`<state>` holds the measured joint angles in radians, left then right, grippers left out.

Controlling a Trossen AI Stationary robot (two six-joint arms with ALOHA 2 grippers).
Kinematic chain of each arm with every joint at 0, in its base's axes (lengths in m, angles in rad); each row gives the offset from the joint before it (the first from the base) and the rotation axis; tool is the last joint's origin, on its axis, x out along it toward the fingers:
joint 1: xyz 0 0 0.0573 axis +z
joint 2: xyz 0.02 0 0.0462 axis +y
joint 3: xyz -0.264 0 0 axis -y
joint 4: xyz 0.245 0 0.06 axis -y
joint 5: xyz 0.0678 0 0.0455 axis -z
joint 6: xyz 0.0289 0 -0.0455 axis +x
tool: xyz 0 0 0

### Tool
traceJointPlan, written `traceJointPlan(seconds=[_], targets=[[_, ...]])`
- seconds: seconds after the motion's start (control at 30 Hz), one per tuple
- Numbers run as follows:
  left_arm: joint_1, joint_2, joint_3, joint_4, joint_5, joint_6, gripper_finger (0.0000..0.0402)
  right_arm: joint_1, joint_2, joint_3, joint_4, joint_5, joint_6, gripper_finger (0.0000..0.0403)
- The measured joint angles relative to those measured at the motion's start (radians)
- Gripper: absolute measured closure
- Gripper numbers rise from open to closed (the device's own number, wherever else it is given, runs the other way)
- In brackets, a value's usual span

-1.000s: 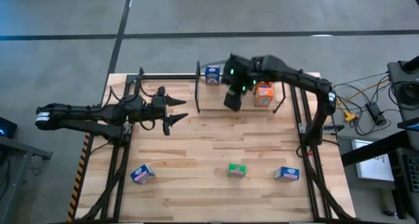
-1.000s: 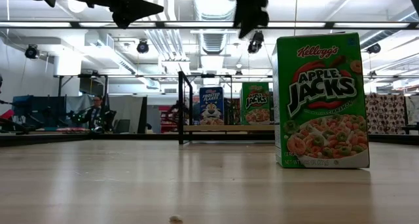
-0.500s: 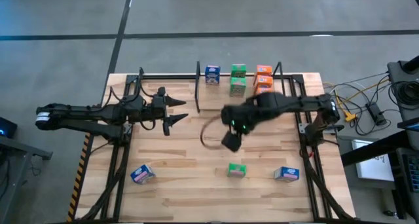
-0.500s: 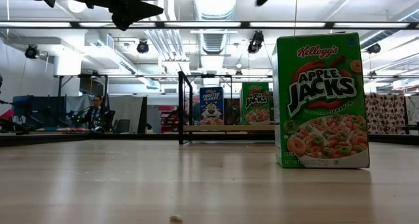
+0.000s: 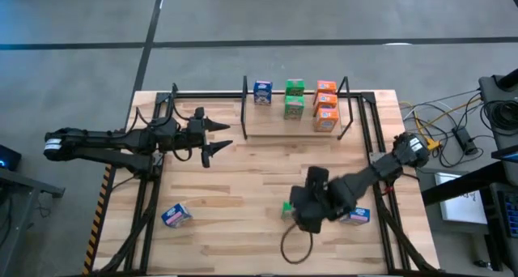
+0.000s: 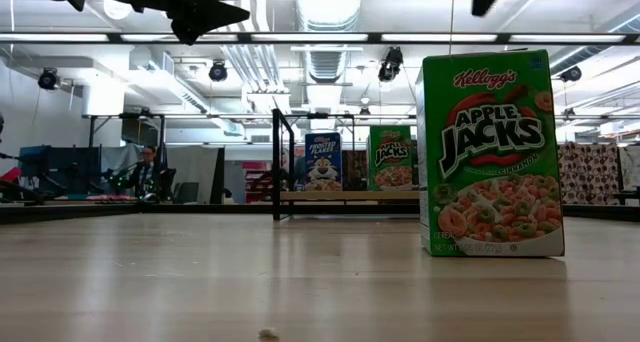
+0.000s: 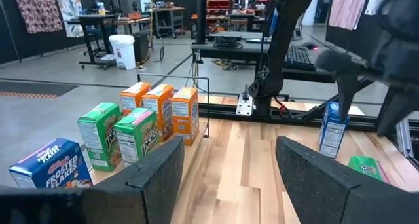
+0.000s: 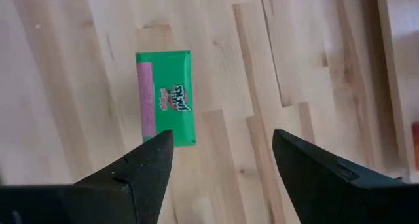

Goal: Stack cereal on shelf
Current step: Put the green cereal box aligned with the other green cereal boxes on the shelf

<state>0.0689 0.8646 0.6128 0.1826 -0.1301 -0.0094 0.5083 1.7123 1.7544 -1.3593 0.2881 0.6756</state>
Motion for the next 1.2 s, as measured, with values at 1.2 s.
traceJointPlan(seconds=[1.2], targets=[[0.000,0.000,0.000,0.004,-0.001,0.001,0.0177,-0.007,0.005,-0.292,0.361,-0.109,-0.052,0.0176]])
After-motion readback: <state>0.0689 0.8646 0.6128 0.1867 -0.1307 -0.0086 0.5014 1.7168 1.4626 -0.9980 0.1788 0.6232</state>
